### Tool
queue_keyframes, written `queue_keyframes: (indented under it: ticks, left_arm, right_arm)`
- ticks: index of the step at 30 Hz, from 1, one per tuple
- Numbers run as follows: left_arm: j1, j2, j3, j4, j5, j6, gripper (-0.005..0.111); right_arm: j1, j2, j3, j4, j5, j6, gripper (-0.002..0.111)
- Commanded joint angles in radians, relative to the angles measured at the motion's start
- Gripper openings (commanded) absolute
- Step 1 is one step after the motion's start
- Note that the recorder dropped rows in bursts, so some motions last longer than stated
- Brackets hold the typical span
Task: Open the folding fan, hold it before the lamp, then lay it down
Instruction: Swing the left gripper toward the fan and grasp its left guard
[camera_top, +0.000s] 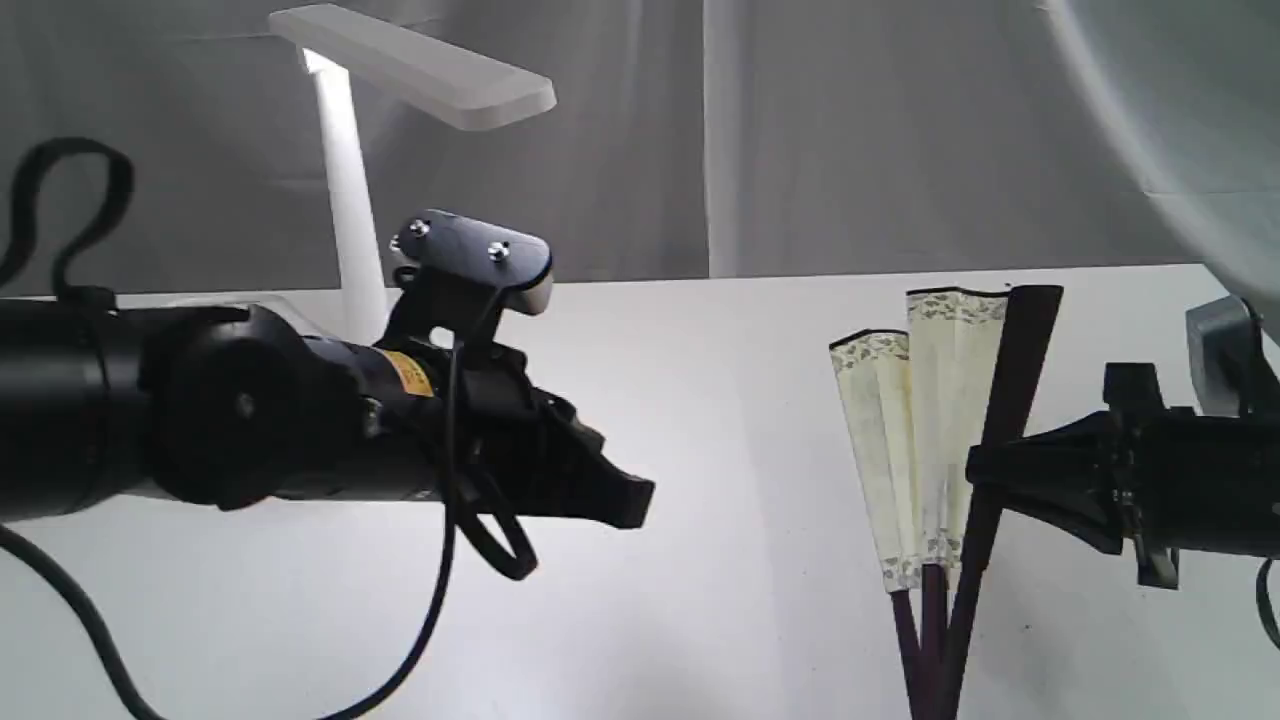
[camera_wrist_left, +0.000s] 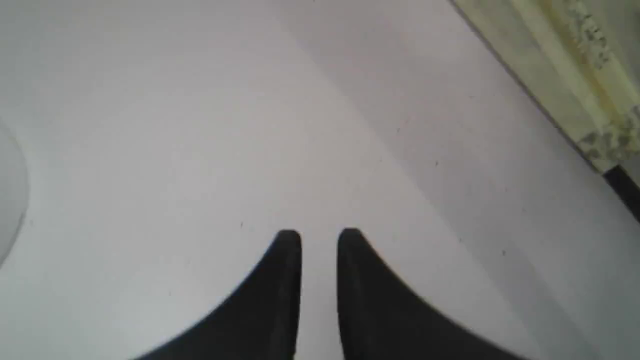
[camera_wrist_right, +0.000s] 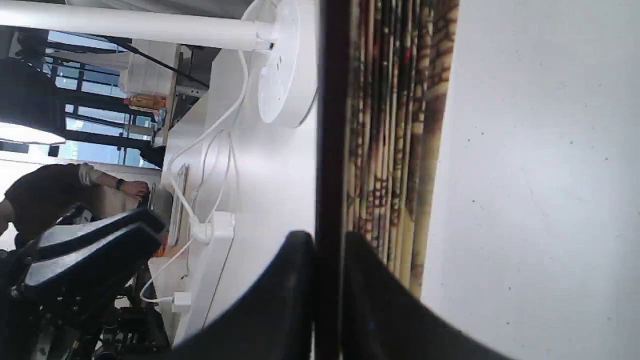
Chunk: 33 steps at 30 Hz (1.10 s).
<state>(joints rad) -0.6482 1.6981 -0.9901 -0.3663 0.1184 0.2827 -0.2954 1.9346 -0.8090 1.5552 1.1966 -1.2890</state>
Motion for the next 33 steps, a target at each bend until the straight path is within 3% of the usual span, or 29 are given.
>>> queue_keyframes:
  ticks: [1, 9, 13, 19, 33]
  left_arm:
    - [-0.036, 0.033, -0.008, 0.006, -0.144, 0.019, 0.017]
    - [-0.078, 0.133, -0.008, 0.009, -0.435, -0.094, 0.017]
    - [-0.078, 0.167, -0.005, 0.047, -0.578, -0.238, 0.014]
    - [-0.078, 0.210, 0.002, 0.260, -0.794, -0.570, 0.000]
    - [-0.078, 0.329, 0.002, 0.338, -0.718, -1.499, 0.000]
  right_arm:
    - [-0.004, -0.011, 0.005, 0.013, 0.024, -0.002, 0.000]
    - [-0.004, -0.011, 0.005, 0.026, 0.024, -0.007, 0.000]
    - [-0.004, -0.011, 0.005, 0.026, 0.024, -0.007, 0.000]
    - [-0.004, -0.011, 0.005, 0.033, 0.024, -0.007, 0.000]
    - [-0.004, -0.011, 0.005, 0.080, 0.024, -0.012, 0.000]
